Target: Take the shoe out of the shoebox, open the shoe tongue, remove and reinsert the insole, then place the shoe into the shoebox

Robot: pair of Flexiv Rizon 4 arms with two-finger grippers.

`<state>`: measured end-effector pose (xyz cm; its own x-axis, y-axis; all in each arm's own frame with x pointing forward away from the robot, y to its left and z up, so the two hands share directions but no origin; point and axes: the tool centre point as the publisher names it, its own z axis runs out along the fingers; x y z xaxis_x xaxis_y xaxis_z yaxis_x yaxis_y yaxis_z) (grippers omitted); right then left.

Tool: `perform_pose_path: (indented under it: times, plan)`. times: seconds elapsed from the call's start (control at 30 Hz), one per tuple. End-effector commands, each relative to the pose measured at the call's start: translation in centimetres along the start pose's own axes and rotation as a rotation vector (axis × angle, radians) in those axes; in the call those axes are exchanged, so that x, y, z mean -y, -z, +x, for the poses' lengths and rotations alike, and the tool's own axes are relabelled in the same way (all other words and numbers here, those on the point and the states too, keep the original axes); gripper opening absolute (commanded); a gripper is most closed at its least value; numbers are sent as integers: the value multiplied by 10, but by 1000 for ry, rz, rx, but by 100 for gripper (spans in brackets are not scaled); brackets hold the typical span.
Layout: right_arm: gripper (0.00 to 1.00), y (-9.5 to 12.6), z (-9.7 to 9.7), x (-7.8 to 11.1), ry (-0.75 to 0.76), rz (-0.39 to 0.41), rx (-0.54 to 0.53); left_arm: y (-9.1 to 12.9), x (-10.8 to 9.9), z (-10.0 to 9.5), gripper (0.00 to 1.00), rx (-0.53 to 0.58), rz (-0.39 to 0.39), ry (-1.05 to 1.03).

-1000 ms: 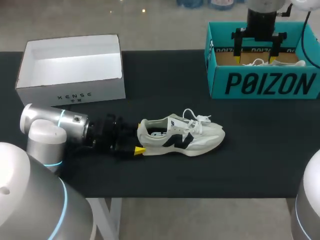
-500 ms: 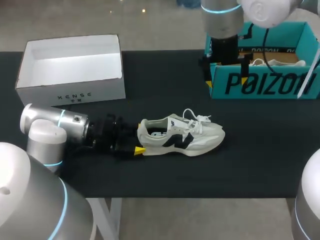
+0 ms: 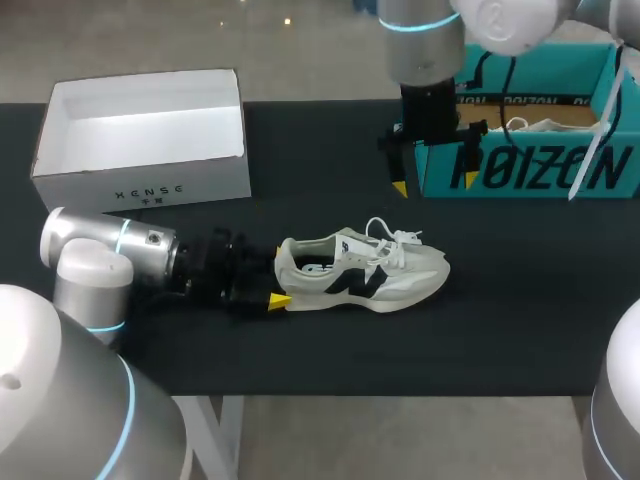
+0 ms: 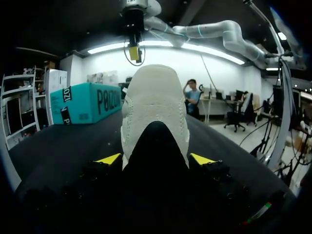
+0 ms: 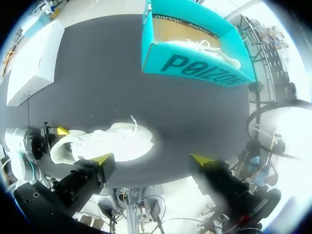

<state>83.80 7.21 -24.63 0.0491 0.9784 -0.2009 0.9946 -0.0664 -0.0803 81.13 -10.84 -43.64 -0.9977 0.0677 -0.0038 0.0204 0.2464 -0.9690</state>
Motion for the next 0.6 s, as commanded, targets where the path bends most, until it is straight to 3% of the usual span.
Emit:
perform_pose_path:
  times: [0.03,0.3,0.6]
  plan:
    - [100,-22,43,18,5,25,12,-2,-4,0,0,2,1,-1]
    - [100,-33,89,59,11,37,1,-2,-4,0,0,2,1,-1]
    - [100,-34,125,66,12,-47,-58,-2,-4,0,0,2,1,-1]
